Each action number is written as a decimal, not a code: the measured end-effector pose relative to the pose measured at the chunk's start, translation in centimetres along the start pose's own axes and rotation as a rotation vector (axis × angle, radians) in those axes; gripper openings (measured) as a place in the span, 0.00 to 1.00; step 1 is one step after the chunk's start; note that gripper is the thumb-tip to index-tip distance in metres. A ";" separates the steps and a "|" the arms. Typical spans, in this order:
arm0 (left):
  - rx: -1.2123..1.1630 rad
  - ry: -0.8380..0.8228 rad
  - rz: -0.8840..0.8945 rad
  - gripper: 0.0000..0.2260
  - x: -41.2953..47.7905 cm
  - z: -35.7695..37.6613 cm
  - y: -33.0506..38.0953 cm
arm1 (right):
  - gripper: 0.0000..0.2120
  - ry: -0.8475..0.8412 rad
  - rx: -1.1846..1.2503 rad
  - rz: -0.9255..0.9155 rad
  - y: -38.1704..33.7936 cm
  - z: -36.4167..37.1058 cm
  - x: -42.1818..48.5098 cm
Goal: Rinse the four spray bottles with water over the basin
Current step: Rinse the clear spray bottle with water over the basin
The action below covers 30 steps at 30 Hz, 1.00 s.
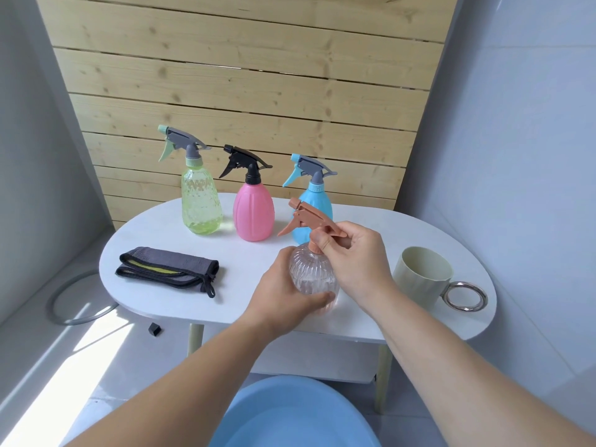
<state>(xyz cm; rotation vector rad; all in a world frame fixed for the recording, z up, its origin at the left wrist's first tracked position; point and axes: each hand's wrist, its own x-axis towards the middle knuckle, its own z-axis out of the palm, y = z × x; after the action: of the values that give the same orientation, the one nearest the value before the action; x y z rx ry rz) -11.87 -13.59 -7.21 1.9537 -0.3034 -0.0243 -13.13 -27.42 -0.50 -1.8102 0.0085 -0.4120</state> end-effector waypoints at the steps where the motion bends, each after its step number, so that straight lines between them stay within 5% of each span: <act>1: 0.001 -0.005 -0.007 0.36 0.0 0.0 0.0 | 0.04 -0.007 -0.004 0.007 -0.1 -0.1 0.0; 11: 0.067 0.087 0.006 0.35 -0.8 0.6 0.6 | 0.05 0.036 -0.052 -0.009 -0.2 0.2 -0.2; 17: -0.024 -0.073 -0.009 0.38 -0.3 -0.2 0.2 | 0.05 -0.151 0.056 0.038 0.3 -1.0 -0.1; 30: 0.032 0.028 -0.009 0.39 -0.5 0.4 -0.1 | 0.05 -0.007 0.074 0.054 1.0 0.2 -0.3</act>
<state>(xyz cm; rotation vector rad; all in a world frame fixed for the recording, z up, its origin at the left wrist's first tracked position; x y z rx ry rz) -12.36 -13.83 -7.56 1.9859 -0.2781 0.0028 -13.12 -27.45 -1.52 -1.7345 0.0368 -0.3634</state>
